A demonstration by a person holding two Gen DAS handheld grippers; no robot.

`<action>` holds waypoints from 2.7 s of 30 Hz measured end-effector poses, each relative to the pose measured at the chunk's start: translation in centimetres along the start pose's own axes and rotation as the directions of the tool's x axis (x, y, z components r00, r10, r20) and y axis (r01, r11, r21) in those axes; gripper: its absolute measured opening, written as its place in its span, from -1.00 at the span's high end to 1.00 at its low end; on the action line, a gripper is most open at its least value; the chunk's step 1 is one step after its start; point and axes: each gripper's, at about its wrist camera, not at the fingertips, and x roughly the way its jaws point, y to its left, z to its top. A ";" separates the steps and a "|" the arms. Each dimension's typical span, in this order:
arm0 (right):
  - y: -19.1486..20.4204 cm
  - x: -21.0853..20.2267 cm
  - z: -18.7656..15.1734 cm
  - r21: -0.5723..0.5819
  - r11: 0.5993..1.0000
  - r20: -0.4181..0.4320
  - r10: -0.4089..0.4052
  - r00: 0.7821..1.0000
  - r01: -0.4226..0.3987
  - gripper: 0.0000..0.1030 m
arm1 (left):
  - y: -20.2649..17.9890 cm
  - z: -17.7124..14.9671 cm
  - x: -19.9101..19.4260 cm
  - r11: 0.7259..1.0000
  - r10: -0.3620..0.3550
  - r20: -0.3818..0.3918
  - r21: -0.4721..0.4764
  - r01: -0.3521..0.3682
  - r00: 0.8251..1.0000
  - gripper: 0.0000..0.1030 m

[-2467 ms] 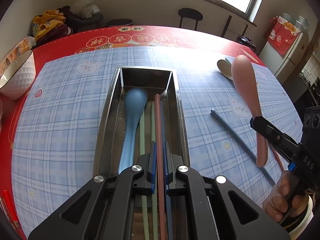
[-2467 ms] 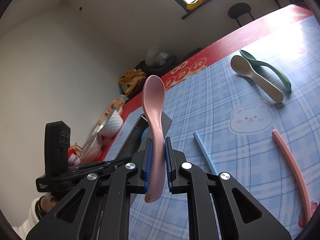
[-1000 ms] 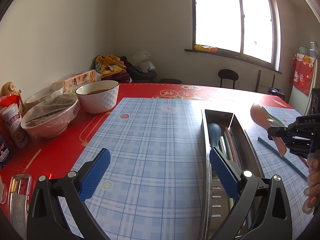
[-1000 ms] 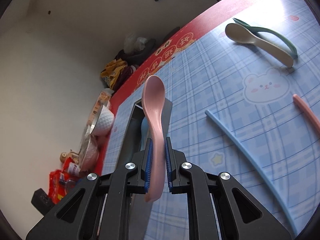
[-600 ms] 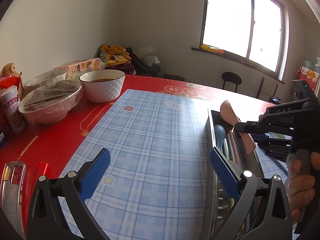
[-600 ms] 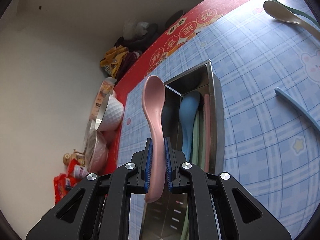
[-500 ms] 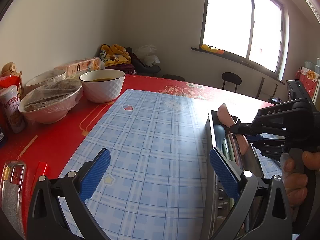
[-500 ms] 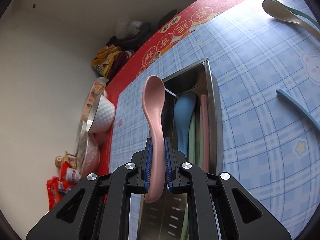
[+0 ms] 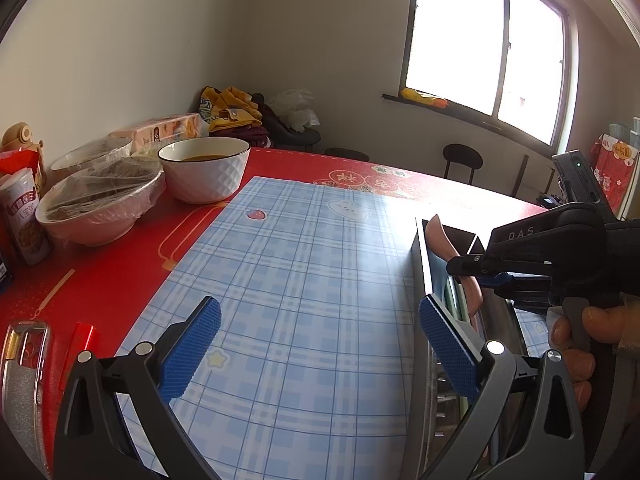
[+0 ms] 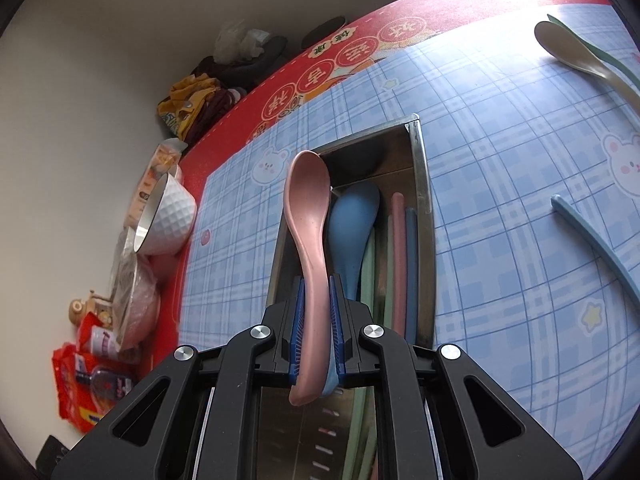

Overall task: Organize utensils
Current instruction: 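Lower the pink spoon into the steel caddy and open the right tool, then lower the left tool onto the blue chopstick and close on it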

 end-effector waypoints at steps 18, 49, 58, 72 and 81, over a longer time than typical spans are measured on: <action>-1.5 0.0 1.1 0.024 1.000 -0.013 -0.002 1.000 0.003 0.71 | 0.0 0.0 0.0 1.000 -0.006 -0.005 -0.007 0.006 1.000 -0.88; -5.5 -12.8 -2.2 -0.540 0.829 0.273 0.014 0.962 0.141 0.71 | -0.5 -0.1 -0.1 0.995 0.097 0.006 0.017 -0.097 0.995 -0.88; -11.2 -16.3 -1.3 -0.524 0.841 0.283 0.027 0.959 0.131 0.71 | -2.8 0.0 0.1 0.971 0.203 0.008 0.126 -0.202 0.979 -0.88; -16.6 -16.7 2.9 -0.576 0.810 0.225 0.027 0.974 0.111 0.71 | -13.1 3.5 -4.9 0.984 0.123 0.075 0.117 -0.131 0.990 -0.88; -20.1 -17.8 3.9 -0.479 0.878 0.184 0.118 0.976 -0.016 0.71 | -23.3 0.6 0.5 0.990 -0.020 -0.132 0.139 0.039 0.991 -0.87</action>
